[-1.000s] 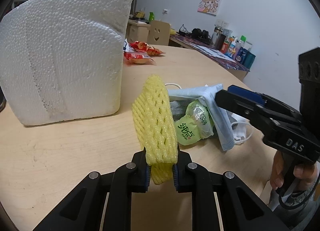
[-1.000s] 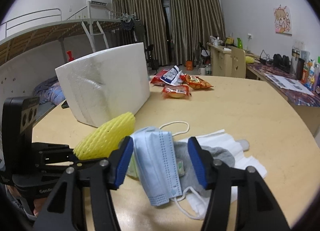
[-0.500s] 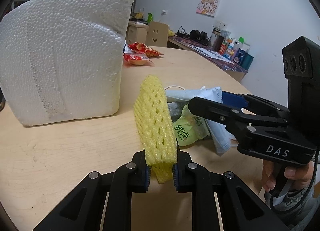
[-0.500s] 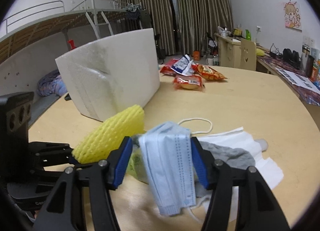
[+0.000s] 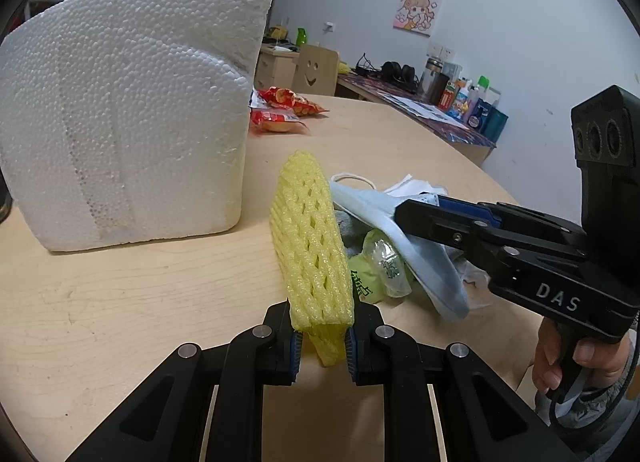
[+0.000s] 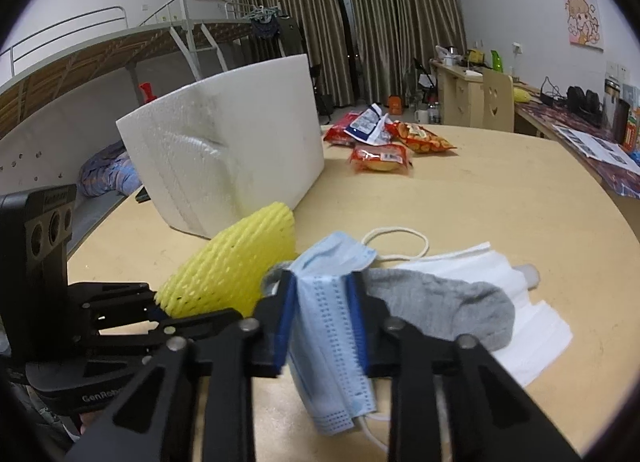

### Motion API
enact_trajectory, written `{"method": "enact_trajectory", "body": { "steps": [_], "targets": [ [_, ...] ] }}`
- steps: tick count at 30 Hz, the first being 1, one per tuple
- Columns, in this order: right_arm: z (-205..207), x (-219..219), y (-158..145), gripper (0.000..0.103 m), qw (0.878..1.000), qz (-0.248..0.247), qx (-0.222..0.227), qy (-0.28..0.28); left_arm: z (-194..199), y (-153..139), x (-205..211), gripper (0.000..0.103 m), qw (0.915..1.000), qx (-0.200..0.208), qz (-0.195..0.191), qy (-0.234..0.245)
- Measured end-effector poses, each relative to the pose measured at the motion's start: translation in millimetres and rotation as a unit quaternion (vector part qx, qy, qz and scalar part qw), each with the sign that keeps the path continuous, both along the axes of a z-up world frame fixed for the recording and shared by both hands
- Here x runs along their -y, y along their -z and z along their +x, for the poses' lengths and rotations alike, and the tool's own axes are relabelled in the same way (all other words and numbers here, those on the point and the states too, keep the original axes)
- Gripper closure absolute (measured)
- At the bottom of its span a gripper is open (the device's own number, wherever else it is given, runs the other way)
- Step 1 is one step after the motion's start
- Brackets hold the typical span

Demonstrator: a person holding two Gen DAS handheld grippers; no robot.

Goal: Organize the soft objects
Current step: 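Lift the yellow net with the left tool while the right tool lifts the blue mask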

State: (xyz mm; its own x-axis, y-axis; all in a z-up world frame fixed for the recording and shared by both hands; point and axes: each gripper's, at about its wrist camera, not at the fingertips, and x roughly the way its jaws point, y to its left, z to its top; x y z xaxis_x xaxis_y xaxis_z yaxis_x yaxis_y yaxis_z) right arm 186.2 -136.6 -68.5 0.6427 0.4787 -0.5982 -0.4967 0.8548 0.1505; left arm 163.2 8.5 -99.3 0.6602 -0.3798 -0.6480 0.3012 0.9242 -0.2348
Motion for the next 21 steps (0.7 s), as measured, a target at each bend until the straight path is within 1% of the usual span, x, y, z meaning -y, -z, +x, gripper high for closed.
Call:
{"method": "enact_trajectory", "body": {
  "steps": [4,6,9,12,18,21],
  "targets": [
    [-4.9,1.8,-3.3,0.078,1.0,0.011,0.006,-0.003,0.5,0.0,0.2,0.084,1.0,0.001,-0.001,0.0],
    [-5.8,0.3,-1.5,0.079,1.0,0.017,0.001,-0.012,0.3,0.0,0.3,0.084,1.0,0.002,-0.001,-0.001],
    [-7.4,2.5,-4.7,0.079,1.0,0.029,0.005,-0.009,-1.2,-1.0,-0.4,0.084,1.0,0.008,-0.002,-0.001],
    [-10.2,8.5,-15.0,0.079,0.999,0.042,0.017,-0.003,-2.6,-2.7,-1.5,0.084,0.9999,0.014,-0.006,-0.002],
    [-18.3,17.1,-35.4,0.079,0.997,0.056,0.047,0.006,-5.0,-9.0,-8.9,0.084,0.999,0.031,-0.031,-0.005],
    [-22.8,20.2,-43.0,0.079,0.996,0.058,0.06,0.01,-8.9,-13.3,-8.5,0.086,0.9986,0.043,-0.03,-0.007]
  ]
}}
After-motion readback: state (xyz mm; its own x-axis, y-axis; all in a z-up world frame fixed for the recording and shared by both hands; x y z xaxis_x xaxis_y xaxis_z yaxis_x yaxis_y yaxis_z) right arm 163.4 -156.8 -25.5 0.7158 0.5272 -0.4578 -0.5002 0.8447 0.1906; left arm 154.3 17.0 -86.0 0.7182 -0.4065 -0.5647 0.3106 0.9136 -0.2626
